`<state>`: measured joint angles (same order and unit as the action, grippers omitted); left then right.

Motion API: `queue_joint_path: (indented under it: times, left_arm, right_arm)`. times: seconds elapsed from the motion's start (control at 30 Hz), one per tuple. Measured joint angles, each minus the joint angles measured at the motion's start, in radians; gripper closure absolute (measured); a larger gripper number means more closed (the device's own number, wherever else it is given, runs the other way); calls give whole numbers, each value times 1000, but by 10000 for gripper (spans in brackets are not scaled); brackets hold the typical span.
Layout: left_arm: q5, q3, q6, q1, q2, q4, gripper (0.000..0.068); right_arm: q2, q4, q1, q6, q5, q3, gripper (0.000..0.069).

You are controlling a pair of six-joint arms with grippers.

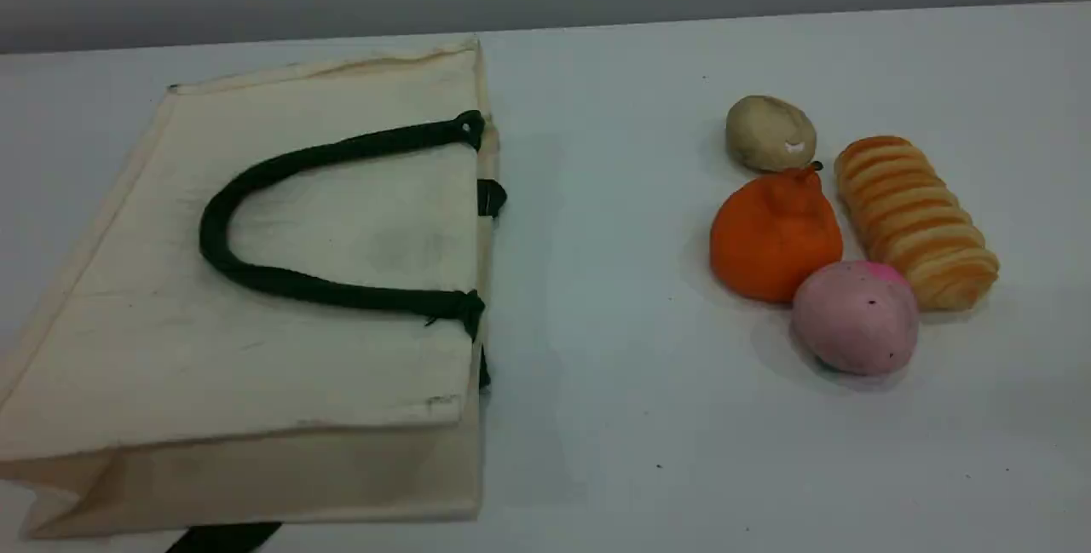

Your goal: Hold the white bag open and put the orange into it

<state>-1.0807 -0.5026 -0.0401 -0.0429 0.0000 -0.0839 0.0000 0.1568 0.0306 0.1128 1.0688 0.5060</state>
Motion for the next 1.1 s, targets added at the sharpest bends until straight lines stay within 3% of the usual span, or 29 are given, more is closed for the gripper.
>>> queue_joint_path:
  times: [1.1]
  left_arm:
    - [1, 0, 17, 0, 1, -5, 600]
  right_arm:
    - [0, 19, 0, -7, 0, 0, 497]
